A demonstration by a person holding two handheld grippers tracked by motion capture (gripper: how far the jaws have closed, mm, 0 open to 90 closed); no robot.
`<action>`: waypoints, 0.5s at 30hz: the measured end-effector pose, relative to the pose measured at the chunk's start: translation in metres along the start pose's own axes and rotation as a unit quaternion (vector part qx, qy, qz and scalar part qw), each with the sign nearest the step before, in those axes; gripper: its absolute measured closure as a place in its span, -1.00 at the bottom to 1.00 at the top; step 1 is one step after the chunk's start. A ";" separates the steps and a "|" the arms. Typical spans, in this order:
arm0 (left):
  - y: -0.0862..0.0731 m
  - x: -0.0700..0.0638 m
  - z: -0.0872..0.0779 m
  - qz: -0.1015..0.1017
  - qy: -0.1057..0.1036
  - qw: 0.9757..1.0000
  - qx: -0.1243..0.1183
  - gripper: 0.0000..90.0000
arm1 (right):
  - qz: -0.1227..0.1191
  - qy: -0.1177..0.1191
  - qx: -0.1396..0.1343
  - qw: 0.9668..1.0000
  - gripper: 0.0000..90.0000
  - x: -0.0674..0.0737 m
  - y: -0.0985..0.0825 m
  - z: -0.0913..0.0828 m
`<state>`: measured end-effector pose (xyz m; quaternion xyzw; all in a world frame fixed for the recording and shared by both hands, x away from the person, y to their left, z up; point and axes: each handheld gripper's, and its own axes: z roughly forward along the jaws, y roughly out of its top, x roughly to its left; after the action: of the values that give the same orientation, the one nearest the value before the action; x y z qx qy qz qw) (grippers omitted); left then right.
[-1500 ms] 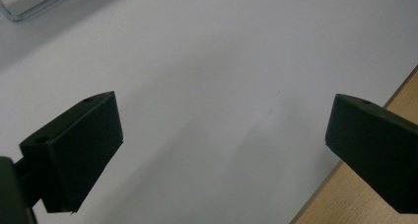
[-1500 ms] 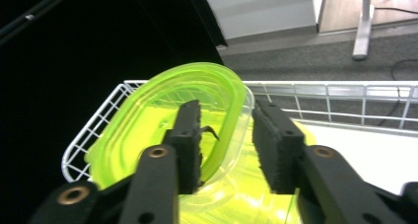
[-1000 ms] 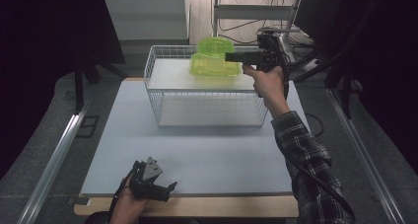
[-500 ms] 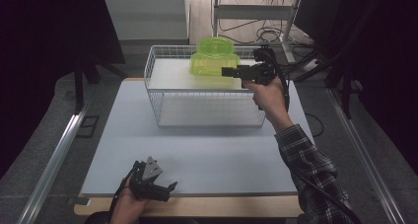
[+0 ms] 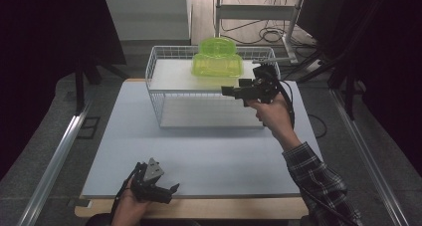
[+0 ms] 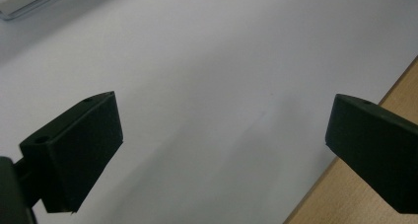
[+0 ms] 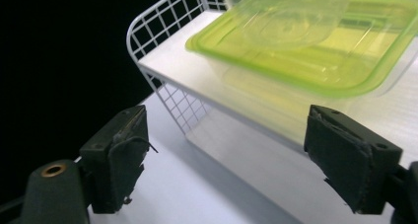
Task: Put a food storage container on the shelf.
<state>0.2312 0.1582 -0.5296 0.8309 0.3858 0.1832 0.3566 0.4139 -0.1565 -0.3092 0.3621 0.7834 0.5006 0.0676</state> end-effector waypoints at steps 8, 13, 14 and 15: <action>0.000 0.001 0.000 -0.004 -0.005 1.000 -0.001 -0.99 | -0.023 0.008 0.014 1.000 -0.73 0.006 -0.023 0.004; 0.000 0.001 -0.001 -0.001 -0.005 1.000 0.001 -0.99 | -0.030 0.009 0.022 0.999 -0.77 0.006 -0.036 0.006; 0.000 0.001 -0.001 -0.001 -0.004 1.000 0.001 -0.99 | -0.035 0.010 0.026 0.999 -0.78 0.006 -0.041 0.007; 0.000 0.001 -0.001 -0.001 -0.004 1.000 0.001 -0.99 | -0.035 0.011 0.027 0.999 -0.78 0.006 -0.043 0.008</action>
<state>0.2314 0.1591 -0.5291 0.8315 0.3855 0.1791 0.3576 0.3917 -0.1575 -0.3475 0.3306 0.8095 0.4807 0.0664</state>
